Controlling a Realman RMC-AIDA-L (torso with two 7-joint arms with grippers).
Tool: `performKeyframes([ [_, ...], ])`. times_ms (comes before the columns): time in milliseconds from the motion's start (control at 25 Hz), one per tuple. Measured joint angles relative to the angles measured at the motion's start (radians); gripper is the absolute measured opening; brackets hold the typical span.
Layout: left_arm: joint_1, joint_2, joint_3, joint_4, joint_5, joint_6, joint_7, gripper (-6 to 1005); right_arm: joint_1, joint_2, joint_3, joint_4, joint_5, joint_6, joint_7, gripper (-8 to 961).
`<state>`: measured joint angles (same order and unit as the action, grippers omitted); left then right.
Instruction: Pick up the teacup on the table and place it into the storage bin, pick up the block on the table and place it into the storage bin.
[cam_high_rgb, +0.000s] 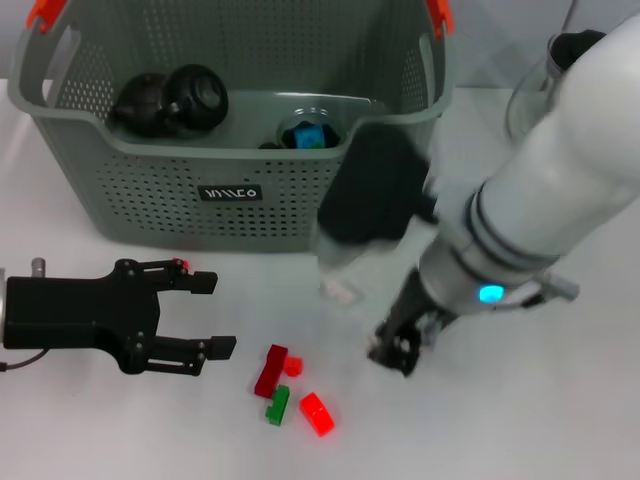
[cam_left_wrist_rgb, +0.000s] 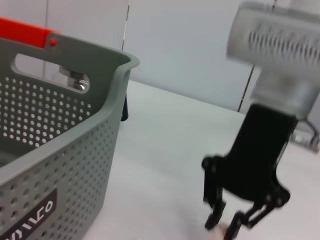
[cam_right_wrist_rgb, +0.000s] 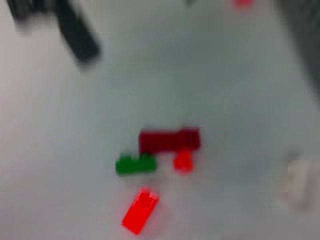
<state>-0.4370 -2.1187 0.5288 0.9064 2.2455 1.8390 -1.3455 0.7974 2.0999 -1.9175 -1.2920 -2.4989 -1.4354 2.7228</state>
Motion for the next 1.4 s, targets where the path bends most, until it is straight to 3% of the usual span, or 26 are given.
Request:
performKeyframes([
  [160,0.0,0.0,0.0,0.0,-0.001,0.0,0.001,846,-0.045,0.0,0.114,-0.238,-0.01,-0.086,-0.001,221],
  [280,0.0,0.0,0.0,0.0,-0.001,0.0,0.005,845,-0.034,0.001,0.187,-0.366,-0.009,-0.111,0.002,226],
  [560,-0.002,-0.001,0.0,-0.001,-0.003,0.0,0.009,845,0.034,0.004,0.273,-0.396,-0.052,0.018,-0.025,238],
  [760,-0.005,-0.001,-0.002,-0.002,-0.003,0.0,0.008,845,0.078,0.003,0.343,-0.309,-0.107,0.164,-0.044,247],
  [1160,-0.013,0.002,-0.007,-0.001,-0.008,-0.002,0.003,845,0.19,0.0,0.39,0.09,-0.237,0.455,-0.084,265],
  [1400,-0.016,0.004,-0.015,-0.001,-0.015,0.0,0.002,845,0.244,0.0,0.427,0.239,-0.233,0.55,-0.121,276],
])
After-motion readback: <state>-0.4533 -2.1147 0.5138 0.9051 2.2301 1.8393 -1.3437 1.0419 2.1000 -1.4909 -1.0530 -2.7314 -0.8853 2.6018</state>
